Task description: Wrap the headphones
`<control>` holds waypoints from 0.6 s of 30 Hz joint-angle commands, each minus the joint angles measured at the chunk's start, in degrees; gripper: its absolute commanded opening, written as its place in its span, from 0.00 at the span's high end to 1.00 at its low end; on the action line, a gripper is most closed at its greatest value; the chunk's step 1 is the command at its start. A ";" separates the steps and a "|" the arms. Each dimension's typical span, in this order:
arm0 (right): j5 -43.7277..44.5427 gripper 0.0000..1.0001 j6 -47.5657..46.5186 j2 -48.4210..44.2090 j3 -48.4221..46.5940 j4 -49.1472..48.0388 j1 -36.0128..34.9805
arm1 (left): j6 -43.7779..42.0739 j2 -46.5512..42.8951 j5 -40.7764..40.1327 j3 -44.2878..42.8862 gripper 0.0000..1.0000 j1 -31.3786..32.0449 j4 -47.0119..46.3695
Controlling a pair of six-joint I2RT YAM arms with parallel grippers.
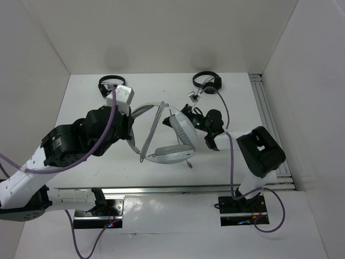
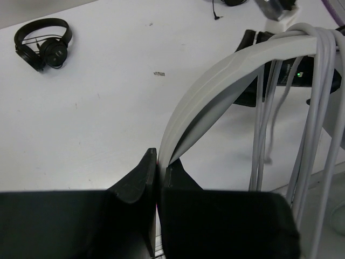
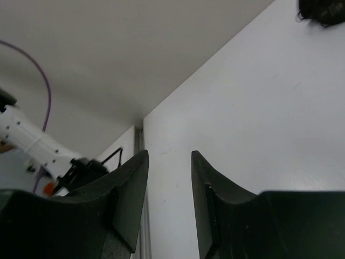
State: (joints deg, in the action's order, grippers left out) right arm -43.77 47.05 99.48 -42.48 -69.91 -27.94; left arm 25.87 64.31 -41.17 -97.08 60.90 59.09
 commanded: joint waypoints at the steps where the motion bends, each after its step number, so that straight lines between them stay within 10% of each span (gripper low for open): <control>1: 15.78 0.55 -7.66 -12.07 6.07 -13.16 0.17 | 3.66 -4.98 3.89 1.10 1.00 0.00 -9.96; 6: 32.87 0.53 -12.41 -23.89 10.32 0.61 0.17 | 4.71 -4.99 3.90 2.76 1.00 0.00 -9.96; 12: 11.80 0.48 -21.19 -24.60 3.83 10.53 1.32 | 4.72 -3.76 1.10 1.55 1.00 0.00 -9.26; 18: 12.58 0.26 -38.78 -21.97 -0.06 31.04 -6.24 | 6.64 -0.69 -3.12 -3.02 1.00 0.00 -4.87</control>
State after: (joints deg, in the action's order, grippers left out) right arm -28.32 18.46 76.14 -40.27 -50.70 -31.75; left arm 27.66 63.51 -40.93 -95.35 60.90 58.65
